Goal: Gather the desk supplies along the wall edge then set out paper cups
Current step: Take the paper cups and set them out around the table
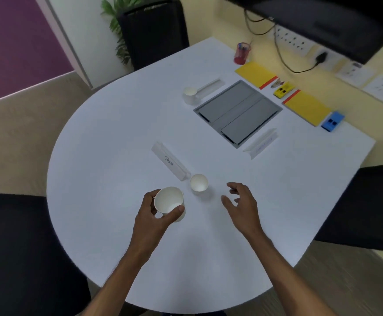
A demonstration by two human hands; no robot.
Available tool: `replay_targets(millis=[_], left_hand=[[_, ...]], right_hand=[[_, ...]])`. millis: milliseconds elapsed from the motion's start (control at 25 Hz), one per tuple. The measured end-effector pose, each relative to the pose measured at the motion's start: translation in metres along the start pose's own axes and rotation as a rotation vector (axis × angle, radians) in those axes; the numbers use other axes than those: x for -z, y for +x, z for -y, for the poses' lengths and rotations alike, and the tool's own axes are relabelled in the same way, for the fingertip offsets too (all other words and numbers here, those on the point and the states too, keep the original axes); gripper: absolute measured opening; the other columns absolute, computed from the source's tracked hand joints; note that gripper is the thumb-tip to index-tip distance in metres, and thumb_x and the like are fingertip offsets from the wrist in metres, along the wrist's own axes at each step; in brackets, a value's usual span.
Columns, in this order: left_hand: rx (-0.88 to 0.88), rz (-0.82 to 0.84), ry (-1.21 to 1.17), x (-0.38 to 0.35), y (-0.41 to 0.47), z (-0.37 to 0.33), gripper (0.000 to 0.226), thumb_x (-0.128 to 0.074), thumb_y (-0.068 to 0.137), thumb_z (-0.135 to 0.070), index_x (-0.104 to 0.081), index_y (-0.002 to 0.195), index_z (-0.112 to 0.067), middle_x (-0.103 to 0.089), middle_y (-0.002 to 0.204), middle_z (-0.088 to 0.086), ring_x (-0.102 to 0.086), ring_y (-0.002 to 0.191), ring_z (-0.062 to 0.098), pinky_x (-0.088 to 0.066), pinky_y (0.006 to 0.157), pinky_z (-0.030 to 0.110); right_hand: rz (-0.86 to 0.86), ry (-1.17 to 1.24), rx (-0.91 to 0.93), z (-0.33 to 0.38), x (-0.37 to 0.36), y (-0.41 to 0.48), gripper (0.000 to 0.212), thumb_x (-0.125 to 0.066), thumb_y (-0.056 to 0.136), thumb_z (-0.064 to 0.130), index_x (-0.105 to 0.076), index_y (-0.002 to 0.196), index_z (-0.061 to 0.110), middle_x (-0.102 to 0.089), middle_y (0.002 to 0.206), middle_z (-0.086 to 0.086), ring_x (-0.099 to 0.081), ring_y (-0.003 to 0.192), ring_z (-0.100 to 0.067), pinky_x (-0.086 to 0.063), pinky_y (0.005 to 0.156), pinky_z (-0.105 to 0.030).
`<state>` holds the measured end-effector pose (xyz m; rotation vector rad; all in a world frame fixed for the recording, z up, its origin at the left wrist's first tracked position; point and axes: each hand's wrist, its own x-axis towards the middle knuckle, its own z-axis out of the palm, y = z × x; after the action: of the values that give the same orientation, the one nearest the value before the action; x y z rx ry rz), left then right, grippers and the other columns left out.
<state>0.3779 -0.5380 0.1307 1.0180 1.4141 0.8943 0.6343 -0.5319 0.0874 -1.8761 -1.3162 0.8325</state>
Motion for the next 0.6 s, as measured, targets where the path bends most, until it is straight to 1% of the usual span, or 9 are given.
replay_targets(millis=[40, 120, 240, 320, 440, 520, 600], left_hand=[[-0.014, 0.039, 0.000, -0.007, -0.003, -0.003, 0.070, -0.085, 0.057, -0.055, -0.055, 0.118, -0.041, -0.065, 0.117, -0.021, -0.061, 0.112, 0.002, -0.050, 0.089, 0.027], [-0.038, 0.103, -0.009, -0.027, -0.008, -0.009, 0.069, -0.086, 0.057, -0.052, -0.056, 0.118, -0.038, -0.066, 0.116, -0.019, -0.062, 0.111, 0.002, -0.050, 0.089, 0.027], [-0.072, 0.187, 0.003, -0.061, -0.023, -0.018, 0.072, -0.086, 0.056, -0.052, -0.056, 0.120, -0.037, -0.066, 0.117, -0.019, -0.061, 0.111, 0.002, -0.048, 0.085, 0.021], [-0.099, 0.230, 0.021, -0.086, -0.033, -0.023, 0.077, -0.086, 0.055, -0.054, -0.055, 0.124, -0.037, -0.064, 0.121, -0.020, -0.059, 0.114, 0.000, -0.047, 0.083, 0.015], [-0.137, 0.277, 0.026, -0.126, -0.053, -0.031, 0.073, -0.087, 0.058, -0.049, -0.056, 0.123, -0.037, -0.064, 0.121, -0.020, -0.059, 0.115, 0.000, -0.049, 0.077, 0.009], [-0.160, 0.297, 0.033, -0.157, -0.071, -0.035, 0.072, -0.087, 0.059, -0.048, -0.055, 0.123, -0.038, -0.064, 0.120, -0.021, -0.058, 0.114, 0.000, -0.048, 0.078, 0.011], [-0.186, 0.317, 0.046, -0.191, -0.092, -0.038, 0.072, -0.088, 0.060, -0.048, -0.054, 0.123, -0.039, -0.062, 0.120, -0.022, -0.058, 0.114, 0.000, -0.047, 0.081, 0.017]], right_hand=[[-0.017, 0.009, 0.009, 0.004, 0.011, -0.011, 0.037, -0.070, 0.090, 0.017, -0.058, 0.125, 0.022, -0.058, 0.120, 0.006, -0.058, 0.111, -0.008, -0.044, 0.080, -0.011], [-0.042, 0.045, -0.001, 0.008, 0.032, -0.030, 0.039, -0.070, 0.090, 0.017, -0.056, 0.126, 0.025, -0.060, 0.118, 0.010, -0.059, 0.108, -0.002, -0.046, 0.081, -0.011], [-0.068, 0.074, -0.024, 0.007, 0.063, -0.057, 0.044, -0.071, 0.090, 0.020, -0.052, 0.128, 0.031, -0.061, 0.113, 0.017, -0.059, 0.104, 0.003, -0.046, 0.080, -0.010], [-0.080, 0.054, -0.033, 0.001, 0.089, -0.074, 0.041, -0.070, 0.091, 0.023, -0.053, 0.127, 0.033, -0.061, 0.112, 0.019, -0.058, 0.103, 0.005, -0.045, 0.080, -0.008], [-0.115, 0.027, -0.031, -0.014, 0.134, -0.099, 0.034, -0.068, 0.093, 0.024, -0.057, 0.124, 0.031, -0.063, 0.112, 0.019, -0.058, 0.103, 0.005, -0.044, 0.080, -0.009], [-0.136, 0.020, -0.023, -0.027, 0.167, -0.117, 0.030, -0.067, 0.093, 0.025, -0.059, 0.121, 0.032, -0.063, 0.111, 0.020, -0.058, 0.104, 0.005, -0.044, 0.081, -0.012], [-0.157, 0.011, -0.011, -0.044, 0.202, -0.134, 0.028, -0.066, 0.093, 0.025, -0.061, 0.120, 0.031, -0.064, 0.111, 0.021, -0.058, 0.104, 0.006, -0.044, 0.081, -0.011]])
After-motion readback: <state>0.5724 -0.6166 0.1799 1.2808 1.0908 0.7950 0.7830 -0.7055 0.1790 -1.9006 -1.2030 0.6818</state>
